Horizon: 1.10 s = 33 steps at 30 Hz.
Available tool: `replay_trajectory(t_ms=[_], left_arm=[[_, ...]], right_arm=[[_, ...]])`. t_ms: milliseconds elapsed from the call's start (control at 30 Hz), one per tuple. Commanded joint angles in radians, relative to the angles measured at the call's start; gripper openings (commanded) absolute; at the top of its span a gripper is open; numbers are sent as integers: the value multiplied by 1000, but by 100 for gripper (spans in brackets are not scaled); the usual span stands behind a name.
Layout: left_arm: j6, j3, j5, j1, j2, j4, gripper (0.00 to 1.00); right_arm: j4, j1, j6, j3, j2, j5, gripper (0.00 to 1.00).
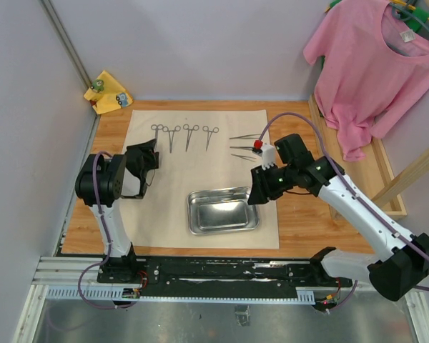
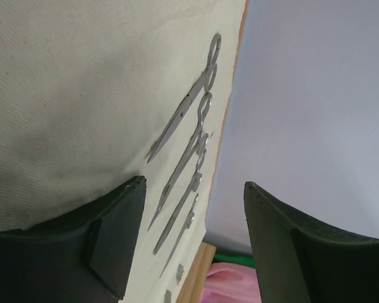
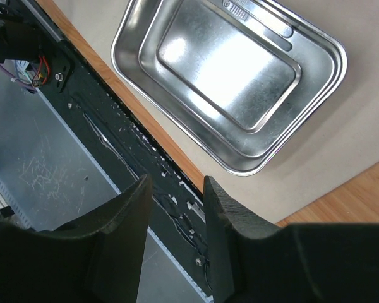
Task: Open and lay out the surgical kit
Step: Place the medical item in the surgical kit.
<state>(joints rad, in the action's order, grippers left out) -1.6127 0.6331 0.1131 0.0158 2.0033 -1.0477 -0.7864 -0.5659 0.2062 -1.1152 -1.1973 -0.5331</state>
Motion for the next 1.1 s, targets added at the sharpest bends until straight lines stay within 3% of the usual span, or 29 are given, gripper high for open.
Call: replay_trajectory(t_ms=[0,300,533,700,867,1000,1067], left_arm=[[9,-45,-27,-8,-29,180,70],[48,-107,-18,-8,-190,329,71],[188,-153,-19,35,-393,430,70],[342,-129,-6,146,-552,569,70],[585,-38,-182,277,-645,697,71],[789,80,-311,387,-706,940,72],[885,129,-258,476,-782,1109,81]], right_arm=[[-25,-25,19,7,35,1,40],[-27,-48,38,3,63,14,40],[-27,-59,50,4,83,34,41],[-33,-60,55,1,104,68,42],[-45,-61,51,-5,118,102,45],[-43,-60,49,15,131,138,52],[-35,-60,46,29,131,159,57]])
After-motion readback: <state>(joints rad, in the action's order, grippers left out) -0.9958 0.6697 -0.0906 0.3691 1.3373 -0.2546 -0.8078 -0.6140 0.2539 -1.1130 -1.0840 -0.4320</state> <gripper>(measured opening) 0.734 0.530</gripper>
